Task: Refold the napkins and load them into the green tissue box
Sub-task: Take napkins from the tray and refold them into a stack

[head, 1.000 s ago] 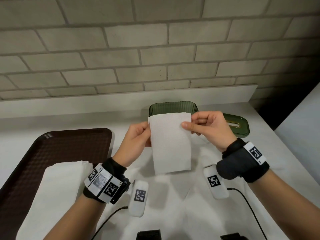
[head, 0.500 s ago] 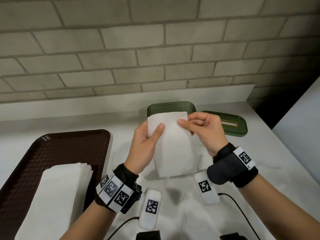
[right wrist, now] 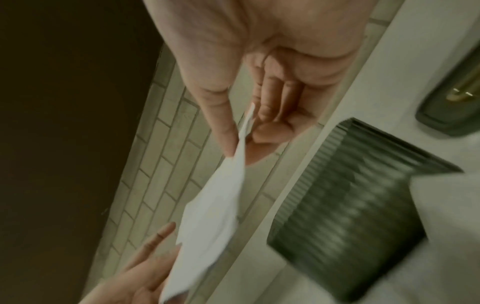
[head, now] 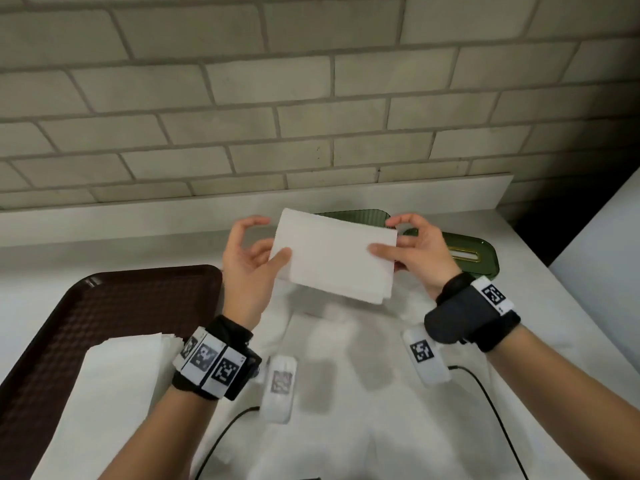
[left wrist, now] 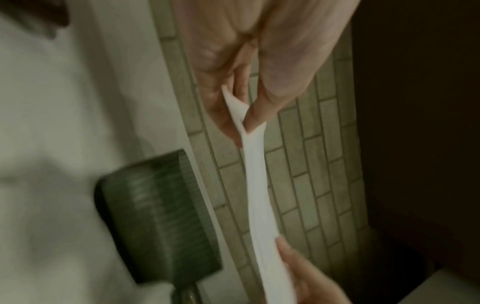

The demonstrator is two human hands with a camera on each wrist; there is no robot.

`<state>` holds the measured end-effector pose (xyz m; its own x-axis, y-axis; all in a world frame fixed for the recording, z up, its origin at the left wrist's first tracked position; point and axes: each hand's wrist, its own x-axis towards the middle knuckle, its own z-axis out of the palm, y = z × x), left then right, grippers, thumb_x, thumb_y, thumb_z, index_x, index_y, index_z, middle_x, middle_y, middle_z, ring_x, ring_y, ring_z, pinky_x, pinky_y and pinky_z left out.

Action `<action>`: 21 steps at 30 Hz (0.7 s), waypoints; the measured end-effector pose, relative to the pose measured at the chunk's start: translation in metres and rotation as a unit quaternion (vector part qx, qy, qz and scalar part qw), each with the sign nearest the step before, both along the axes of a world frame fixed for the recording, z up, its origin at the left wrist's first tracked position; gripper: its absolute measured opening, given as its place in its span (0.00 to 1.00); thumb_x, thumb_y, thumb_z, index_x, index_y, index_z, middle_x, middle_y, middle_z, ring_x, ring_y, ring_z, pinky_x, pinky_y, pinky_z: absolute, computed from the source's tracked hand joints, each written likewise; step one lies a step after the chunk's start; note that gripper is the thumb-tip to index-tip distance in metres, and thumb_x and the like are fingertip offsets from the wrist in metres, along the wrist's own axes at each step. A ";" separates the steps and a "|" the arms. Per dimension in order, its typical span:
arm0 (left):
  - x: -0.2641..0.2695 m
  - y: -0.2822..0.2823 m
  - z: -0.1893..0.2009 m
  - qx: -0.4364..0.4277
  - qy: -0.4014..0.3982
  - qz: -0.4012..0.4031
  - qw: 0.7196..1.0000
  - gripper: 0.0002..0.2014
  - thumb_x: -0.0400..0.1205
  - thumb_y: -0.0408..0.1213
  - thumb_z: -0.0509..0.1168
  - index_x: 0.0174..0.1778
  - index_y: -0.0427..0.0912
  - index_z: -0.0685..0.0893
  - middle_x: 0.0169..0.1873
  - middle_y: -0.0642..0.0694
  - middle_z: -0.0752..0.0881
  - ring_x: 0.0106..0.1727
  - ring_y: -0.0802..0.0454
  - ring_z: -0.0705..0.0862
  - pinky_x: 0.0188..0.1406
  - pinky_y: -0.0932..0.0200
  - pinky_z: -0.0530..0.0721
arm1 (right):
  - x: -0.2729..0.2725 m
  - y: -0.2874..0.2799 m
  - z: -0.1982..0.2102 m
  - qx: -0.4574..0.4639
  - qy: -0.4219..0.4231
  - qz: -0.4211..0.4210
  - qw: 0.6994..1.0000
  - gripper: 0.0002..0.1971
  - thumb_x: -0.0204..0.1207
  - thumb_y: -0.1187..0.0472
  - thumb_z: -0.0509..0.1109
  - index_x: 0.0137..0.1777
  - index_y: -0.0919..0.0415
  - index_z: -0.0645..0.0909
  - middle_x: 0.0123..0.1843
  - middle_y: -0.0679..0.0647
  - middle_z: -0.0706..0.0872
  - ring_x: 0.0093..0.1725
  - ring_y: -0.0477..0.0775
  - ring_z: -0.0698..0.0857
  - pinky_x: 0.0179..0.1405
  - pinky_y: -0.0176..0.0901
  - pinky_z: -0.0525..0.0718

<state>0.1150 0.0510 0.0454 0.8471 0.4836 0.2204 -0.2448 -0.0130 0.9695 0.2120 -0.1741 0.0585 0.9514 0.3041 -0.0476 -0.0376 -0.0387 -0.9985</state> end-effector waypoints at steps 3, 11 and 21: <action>0.024 0.009 0.007 0.166 0.036 -0.019 0.985 0.14 0.74 0.17 0.70 0.46 0.40 0.85 0.47 0.44 0.88 0.37 0.56 0.83 0.42 0.64 0.81 | 0.034 0.009 0.005 -0.043 -0.111 -0.045 0.992 0.19 0.68 0.68 0.80 0.50 0.52 0.75 0.42 0.58 0.89 0.38 0.55 0.87 0.35 0.45 0.87; 0.086 0.016 0.002 0.457 0.146 -0.012 0.877 0.12 0.81 0.34 0.68 0.60 0.40 0.87 0.54 0.42 0.88 0.58 0.46 0.82 0.62 0.52 0.80 | 0.098 0.030 -0.007 -0.250 -0.302 -0.062 0.918 0.16 0.74 0.71 0.66 0.56 0.52 0.71 0.34 0.66 0.84 0.34 0.63 0.83 0.37 0.49 0.84; 0.108 0.007 -0.024 0.530 0.269 -0.085 0.800 0.19 0.84 0.49 0.62 0.68 0.44 0.82 0.53 0.41 0.87 0.68 0.40 0.72 0.66 0.44 0.74 | 0.109 0.032 -0.052 -0.418 -0.263 0.023 0.870 0.22 0.74 0.66 0.70 0.64 0.54 0.66 0.32 0.52 0.76 0.34 0.59 0.79 0.46 0.50 0.80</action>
<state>0.2229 0.0579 0.0216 0.9908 0.1348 0.0109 0.1191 -0.9078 0.4022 0.3215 -0.1423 0.0067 0.8963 0.4106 0.1673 0.4361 -0.7479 -0.5005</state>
